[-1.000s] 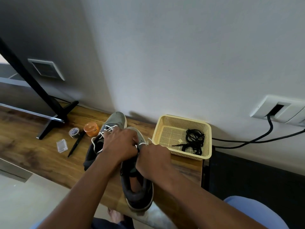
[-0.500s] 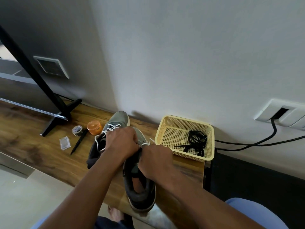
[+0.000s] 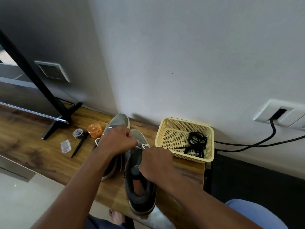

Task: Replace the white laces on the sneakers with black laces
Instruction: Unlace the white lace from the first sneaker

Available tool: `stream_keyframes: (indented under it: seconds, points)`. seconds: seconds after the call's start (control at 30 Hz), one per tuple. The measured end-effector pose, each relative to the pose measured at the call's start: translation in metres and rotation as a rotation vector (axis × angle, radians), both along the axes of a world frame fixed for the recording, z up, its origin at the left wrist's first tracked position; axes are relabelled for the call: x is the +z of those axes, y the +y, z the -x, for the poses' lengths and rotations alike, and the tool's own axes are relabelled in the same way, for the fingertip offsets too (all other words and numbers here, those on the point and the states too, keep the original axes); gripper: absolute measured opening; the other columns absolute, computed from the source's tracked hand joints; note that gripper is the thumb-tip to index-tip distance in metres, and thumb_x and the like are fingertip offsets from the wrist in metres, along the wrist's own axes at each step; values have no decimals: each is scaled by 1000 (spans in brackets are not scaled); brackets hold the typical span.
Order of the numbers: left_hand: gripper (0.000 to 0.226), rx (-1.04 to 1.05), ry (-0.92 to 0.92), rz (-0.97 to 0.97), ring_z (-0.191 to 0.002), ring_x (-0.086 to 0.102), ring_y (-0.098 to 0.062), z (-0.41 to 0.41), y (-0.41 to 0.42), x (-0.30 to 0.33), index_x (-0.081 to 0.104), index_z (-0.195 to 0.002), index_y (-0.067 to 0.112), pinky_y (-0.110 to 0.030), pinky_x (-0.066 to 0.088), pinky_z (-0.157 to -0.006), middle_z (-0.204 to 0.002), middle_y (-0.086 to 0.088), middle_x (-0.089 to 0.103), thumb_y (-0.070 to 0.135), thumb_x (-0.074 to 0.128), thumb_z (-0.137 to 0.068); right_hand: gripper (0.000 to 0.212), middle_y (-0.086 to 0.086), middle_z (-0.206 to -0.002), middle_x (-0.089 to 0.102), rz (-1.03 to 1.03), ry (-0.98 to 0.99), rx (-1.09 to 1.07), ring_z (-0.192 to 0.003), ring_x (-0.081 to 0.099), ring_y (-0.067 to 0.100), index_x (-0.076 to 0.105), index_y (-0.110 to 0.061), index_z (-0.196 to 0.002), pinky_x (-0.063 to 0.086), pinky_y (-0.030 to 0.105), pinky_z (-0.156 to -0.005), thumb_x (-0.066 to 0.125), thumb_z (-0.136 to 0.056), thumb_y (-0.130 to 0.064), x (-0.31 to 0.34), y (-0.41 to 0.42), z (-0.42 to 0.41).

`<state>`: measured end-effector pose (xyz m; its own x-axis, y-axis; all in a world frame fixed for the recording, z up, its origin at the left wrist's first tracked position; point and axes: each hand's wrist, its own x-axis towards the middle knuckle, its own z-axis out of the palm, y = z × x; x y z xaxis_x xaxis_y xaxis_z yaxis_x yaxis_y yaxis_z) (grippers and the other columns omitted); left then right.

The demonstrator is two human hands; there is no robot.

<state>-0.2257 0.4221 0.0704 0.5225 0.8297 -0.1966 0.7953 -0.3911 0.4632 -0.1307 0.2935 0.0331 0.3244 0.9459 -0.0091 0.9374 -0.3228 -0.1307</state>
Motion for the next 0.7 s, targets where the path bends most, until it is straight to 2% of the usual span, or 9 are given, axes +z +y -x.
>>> stream_keyframes:
  seconds: [0.07, 0.17, 0.3, 0.4, 0.43, 0.53, 0.57, 0.63, 0.7]
  points:
    - [33, -67, 170, -105, -84, 66, -13, -4, -4, -1, 73, -76, 26, -30, 50, -69, -81, 9, 69, 59, 79, -76, 30, 7, -106, 71, -8, -3, -1, -93, 69, 29, 68, -13, -113, 34, 35, -66, 57, -96, -36, -1, 0, 0]
    - [21, -111, 186, -143, -91, 68, -17, -9, -5, -2, 75, -73, 27, -32, 55, -79, -84, 9, 69, 45, 82, -83, 29, 7, -106, 71, -9, -6, 4, -94, 69, 30, 68, -13, -113, 34, 35, -66, 56, -96, -35, -1, -1, 0]
    - [22, -42, -281, 161, -69, 63, -7, -7, 0, 3, 74, -68, 23, -25, 46, -68, -67, 10, 68, 20, 78, -90, 29, 8, -110, 71, 3, 2, 6, -99, 69, 31, 69, -14, -112, 34, 35, -67, 58, -96, -35, -1, -1, -2]
    - [18, 44, -543, 351, -62, 57, -15, -1, 4, 11, 73, -66, 15, -34, 45, -71, -63, -4, 67, 26, 76, -80, 34, 8, -111, 71, -14, 10, -2, -101, 69, 32, 65, -13, -118, 34, 36, -69, 61, -95, -39, -1, -1, -2]
    - [22, 24, -476, 291, -60, 57, -16, 0, 5, 11, 72, -64, 15, -35, 45, -70, -61, -1, 66, 35, 75, -75, 34, 7, -111, 71, -24, 9, -6, -100, 70, 31, 64, -13, -118, 35, 35, -69, 61, -95, -37, -2, -1, -1]
    - [44, -114, 18, -107, -70, 66, -11, 3, 3, 6, 72, -61, 24, -32, 52, -70, -68, 8, 70, 64, 77, -79, 30, 7, -109, 71, -30, -9, -2, -98, 70, 31, 66, -13, -117, 36, 35, -68, 59, -95, -33, -3, -1, 0]
    - [43, -130, 74, -153, -75, 67, -11, 2, 4, 6, 72, -62, 26, -32, 52, -70, -72, 8, 70, 65, 77, -81, 31, 7, -109, 71, -26, -11, -1, -99, 70, 31, 66, -13, -117, 36, 35, -68, 58, -96, -34, -3, -1, 0]
    - [30, -130, 22, -91, -75, 65, -6, 3, 6, 7, 76, -66, 29, -27, 46, -65, -72, 11, 70, 53, 81, -83, 32, 8, -110, 71, -24, -11, -2, -100, 70, 31, 65, -13, -118, 37, 35, -69, 58, -95, -35, -3, -1, 0]
    - [26, -117, -184, 70, -59, 57, 0, 2, 7, 5, 77, -65, 26, -23, 41, -60, -61, 12, 67, 37, 83, -87, 33, 8, -110, 71, -20, -9, -2, -100, 70, 31, 64, -14, -120, 37, 35, -69, 58, -95, -35, -2, -1, 0]
